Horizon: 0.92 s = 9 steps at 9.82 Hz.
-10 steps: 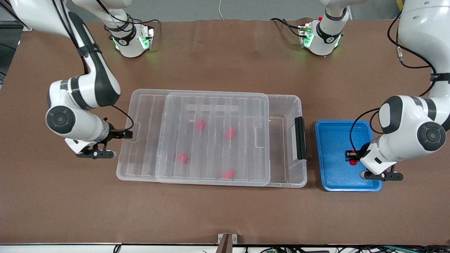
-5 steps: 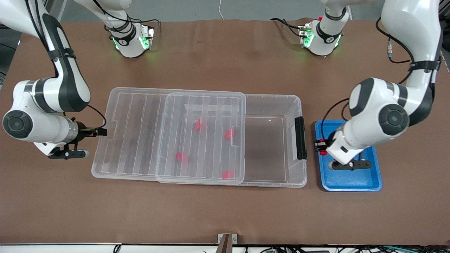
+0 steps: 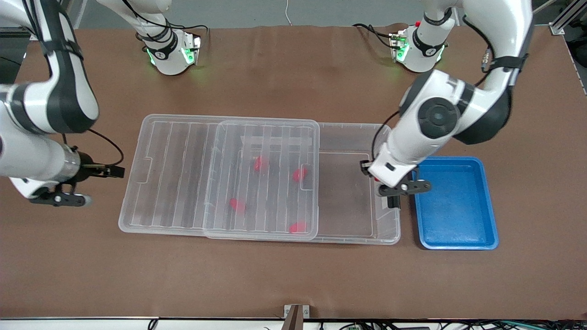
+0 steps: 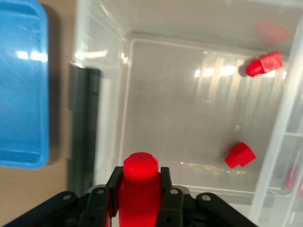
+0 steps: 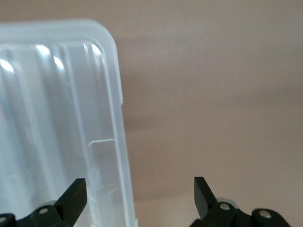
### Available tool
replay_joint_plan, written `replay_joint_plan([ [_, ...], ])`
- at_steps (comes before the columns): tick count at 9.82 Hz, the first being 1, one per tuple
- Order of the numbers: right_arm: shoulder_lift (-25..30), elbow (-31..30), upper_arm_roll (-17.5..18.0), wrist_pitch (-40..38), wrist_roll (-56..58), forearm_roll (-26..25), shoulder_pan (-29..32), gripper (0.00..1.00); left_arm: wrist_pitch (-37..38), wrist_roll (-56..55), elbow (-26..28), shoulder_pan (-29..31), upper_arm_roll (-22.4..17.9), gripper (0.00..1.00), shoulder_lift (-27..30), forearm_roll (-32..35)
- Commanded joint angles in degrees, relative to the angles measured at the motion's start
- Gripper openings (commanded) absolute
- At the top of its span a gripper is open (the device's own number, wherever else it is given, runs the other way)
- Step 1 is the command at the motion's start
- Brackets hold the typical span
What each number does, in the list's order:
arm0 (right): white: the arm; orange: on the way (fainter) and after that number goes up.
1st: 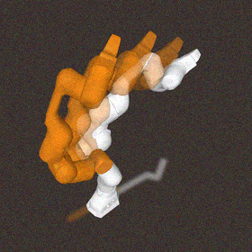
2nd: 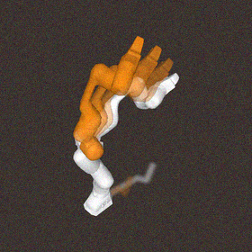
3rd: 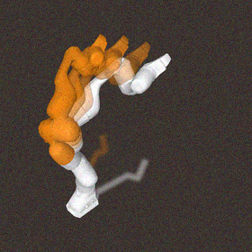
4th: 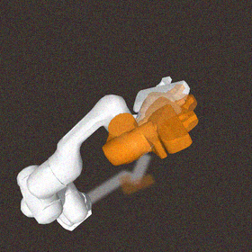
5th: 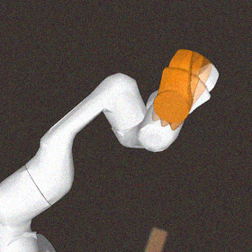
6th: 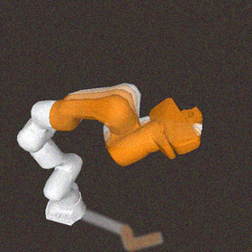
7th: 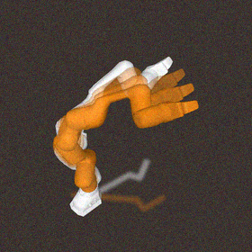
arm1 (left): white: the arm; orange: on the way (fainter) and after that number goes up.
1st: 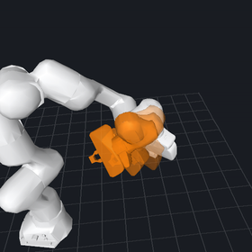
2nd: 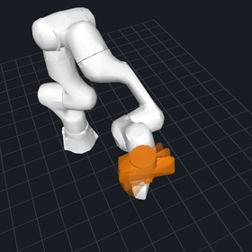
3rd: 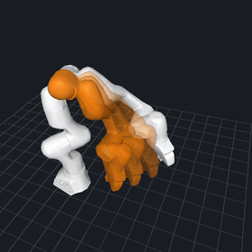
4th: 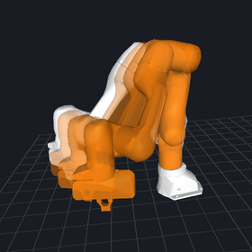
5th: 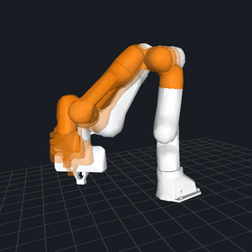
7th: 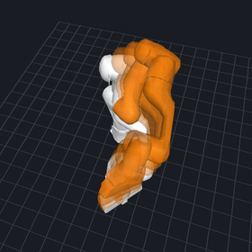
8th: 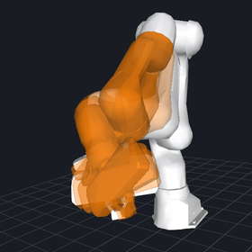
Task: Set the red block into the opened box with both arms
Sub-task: 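Carry the red block with the left gripper over the opened box section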
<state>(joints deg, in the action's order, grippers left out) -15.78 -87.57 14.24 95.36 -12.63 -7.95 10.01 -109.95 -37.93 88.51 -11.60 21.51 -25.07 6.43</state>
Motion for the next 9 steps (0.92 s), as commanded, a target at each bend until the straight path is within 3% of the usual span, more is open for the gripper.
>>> replay_joint_plan([
  [1,9.0,-0.1,-0.1,-3.8,-2.4,0.5,0.2,1.00,-5.1,-1.5,1.4,-1.9,-0.5,0.02,-6.0,3.7],
  [4,18.0,-0.2,-8.0,-12.8,3.8,8.1,0.8,1.00,-11.8,-1.5,3.2,-2.4,-0.5,0.03,-12.4,4.8],
  [6,19.1,0.0,-13.3,-13.2,7.7,10.8,0.7,1.00,-14.3,-0.4,3.7,-2.4,-0.5,0.03,-14.3,5.2],
  [9,18.7,0.1,-13.7,-12.6,14.7,9.4,1.2,1.00,-17.4,-0.5,3.6,-2.1,-0.5,0.05,-17.4,9.2],
])
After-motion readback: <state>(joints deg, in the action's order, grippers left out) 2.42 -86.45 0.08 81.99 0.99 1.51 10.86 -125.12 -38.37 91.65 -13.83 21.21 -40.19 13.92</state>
